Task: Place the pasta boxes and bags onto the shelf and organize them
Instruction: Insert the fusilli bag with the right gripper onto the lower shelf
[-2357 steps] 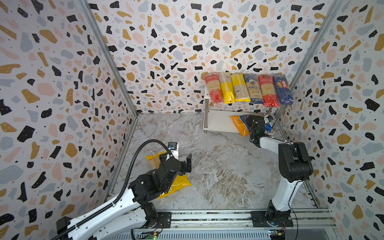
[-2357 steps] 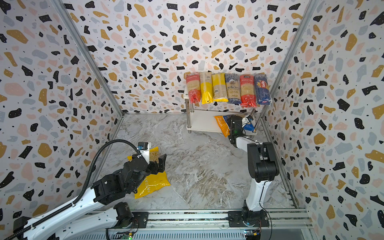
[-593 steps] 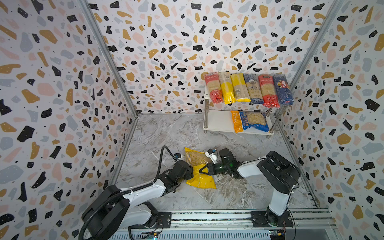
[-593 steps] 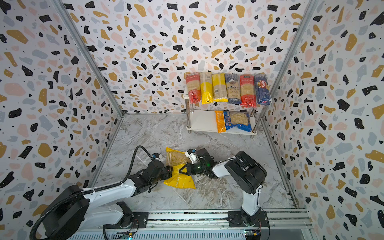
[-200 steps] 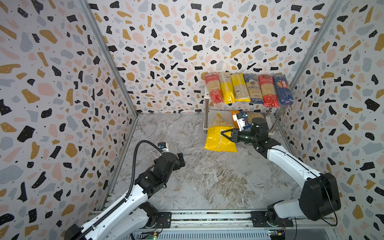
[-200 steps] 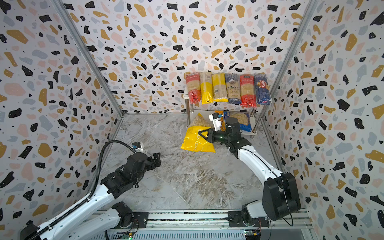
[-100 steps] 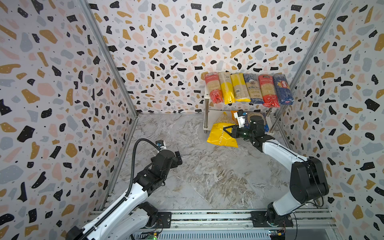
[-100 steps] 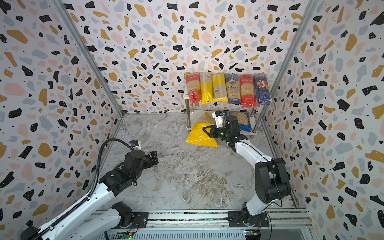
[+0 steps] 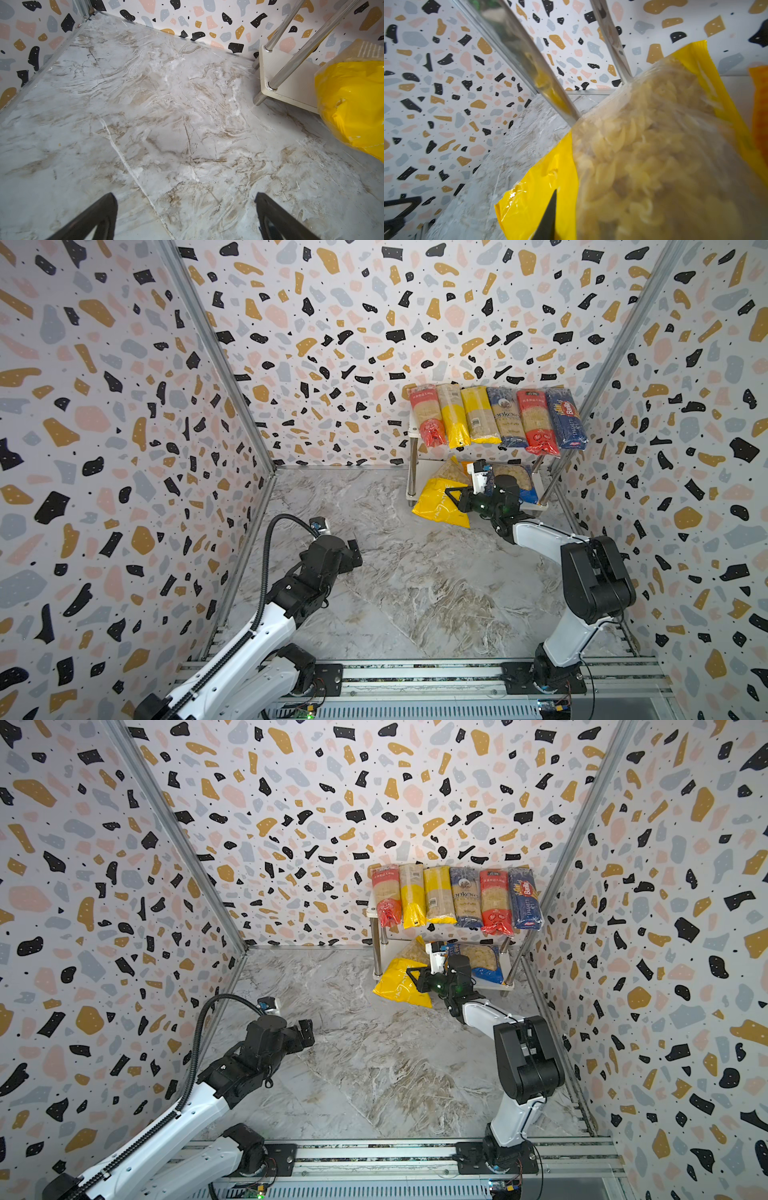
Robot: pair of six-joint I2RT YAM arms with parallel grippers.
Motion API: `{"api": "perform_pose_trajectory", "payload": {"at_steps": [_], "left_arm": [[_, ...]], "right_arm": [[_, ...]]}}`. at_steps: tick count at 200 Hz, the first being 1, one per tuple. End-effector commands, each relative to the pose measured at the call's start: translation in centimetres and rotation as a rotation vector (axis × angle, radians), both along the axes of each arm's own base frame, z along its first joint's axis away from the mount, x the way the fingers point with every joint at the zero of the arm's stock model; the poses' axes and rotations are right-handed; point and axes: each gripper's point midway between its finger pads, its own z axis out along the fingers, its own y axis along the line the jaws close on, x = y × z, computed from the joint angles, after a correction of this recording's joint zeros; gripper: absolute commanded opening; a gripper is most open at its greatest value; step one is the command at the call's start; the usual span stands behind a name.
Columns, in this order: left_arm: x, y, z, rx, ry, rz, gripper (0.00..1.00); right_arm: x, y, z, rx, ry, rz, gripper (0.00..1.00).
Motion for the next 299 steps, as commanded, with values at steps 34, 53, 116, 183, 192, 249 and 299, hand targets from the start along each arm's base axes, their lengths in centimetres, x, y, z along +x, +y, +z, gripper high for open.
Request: {"api": "perform_pose_trajectory", "payload": {"at_steps": [34, 53, 116, 183, 192, 249, 299], "left_arm": [[0.7, 0.1, 2.0, -0.008, -0.045, -0.004, 0.99], [0.8, 0.1, 2.2, -0.012, -0.049, -0.005, 1.00], [0.2, 0.3, 2.3, -0.027, -0.055, -0.007, 0.99], [-0.3, 0.5, 2.5, -0.041, -0.070, -0.011, 0.99], [-0.3, 0.5, 2.5, -0.045, -0.073, -0.016, 0.99], [-0.7, 0.3, 2.9, -0.072, -0.095, -0.035, 0.99], [-1.2, 0.2, 3.8, -0.095, -0.126, -0.051, 0.99]], "right_arm": [[1.8, -2.8, 11.6, 0.074, -0.404, -0.207, 0.05], [2.2, -3.3, 12.1, 0.077, -0.419, -0.264, 0.06], [5.7, -5.3, 12.7, 0.095, -0.428, -0.531, 0.07], [8.4, -3.2, 12.4, -0.002, -0.375, -0.841, 0.09], [8.9, -3.0, 11.8, -0.013, -0.350, -0.863, 0.09], [10.3, -1.4, 9.8, -0.049, -0.246, -1.003, 0.08], [12.9, 1.1, 9.3, -0.081, -0.214, -0.976, 0.09]]}}
